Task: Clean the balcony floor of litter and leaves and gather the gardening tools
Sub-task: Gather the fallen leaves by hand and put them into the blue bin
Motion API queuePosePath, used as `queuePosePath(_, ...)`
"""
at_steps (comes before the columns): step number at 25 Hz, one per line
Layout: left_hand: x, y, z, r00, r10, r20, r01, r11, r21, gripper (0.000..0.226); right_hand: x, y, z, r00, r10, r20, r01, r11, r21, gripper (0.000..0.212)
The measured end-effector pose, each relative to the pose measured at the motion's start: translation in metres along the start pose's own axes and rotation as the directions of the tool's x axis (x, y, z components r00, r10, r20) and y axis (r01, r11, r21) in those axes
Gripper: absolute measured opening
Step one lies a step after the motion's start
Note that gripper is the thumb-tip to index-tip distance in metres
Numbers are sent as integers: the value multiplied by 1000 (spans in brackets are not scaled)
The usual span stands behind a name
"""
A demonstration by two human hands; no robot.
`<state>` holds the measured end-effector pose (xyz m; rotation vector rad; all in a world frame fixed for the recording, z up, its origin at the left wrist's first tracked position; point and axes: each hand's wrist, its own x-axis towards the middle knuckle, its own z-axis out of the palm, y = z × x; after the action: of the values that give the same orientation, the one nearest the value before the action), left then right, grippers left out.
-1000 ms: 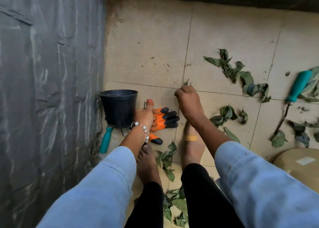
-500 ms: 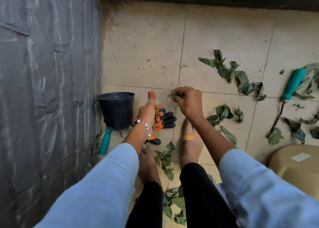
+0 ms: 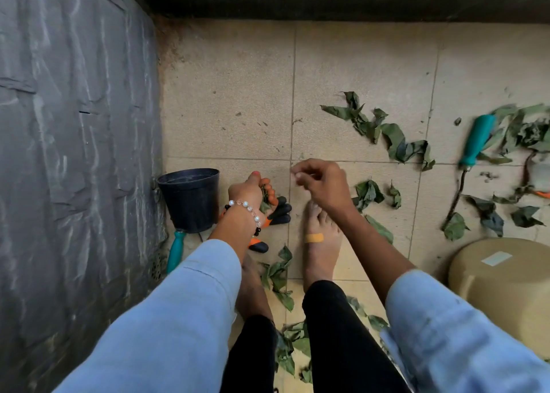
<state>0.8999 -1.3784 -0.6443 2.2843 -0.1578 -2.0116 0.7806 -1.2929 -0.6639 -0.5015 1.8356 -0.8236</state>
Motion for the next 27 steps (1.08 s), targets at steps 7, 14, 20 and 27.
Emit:
queuePosePath(7, 17, -4, -3, 994, 103, 45, -111, 956, 272, 33, 44, 52, 3, 998, -29, 47, 55, 582, -811, 25)
queuePosePath(14, 10, 7, 7, 994, 102, 45, -111, 945, 306, 25, 67, 14, -52, 865, -293, -407, -59, 746, -663, 14)
queuePosePath(20, 8, 17, 37, 986, 131, 101, -157, 929, 334, 14, 122, 8, -71, 974, -182, -135, -13, 550, -835, 20)
queuePosePath(27, -13, 18, 56, 978, 195, 69, -207, 931, 302, 17, 61, -30, -60, 961, 156, -231, -86, 955, 285, 26)
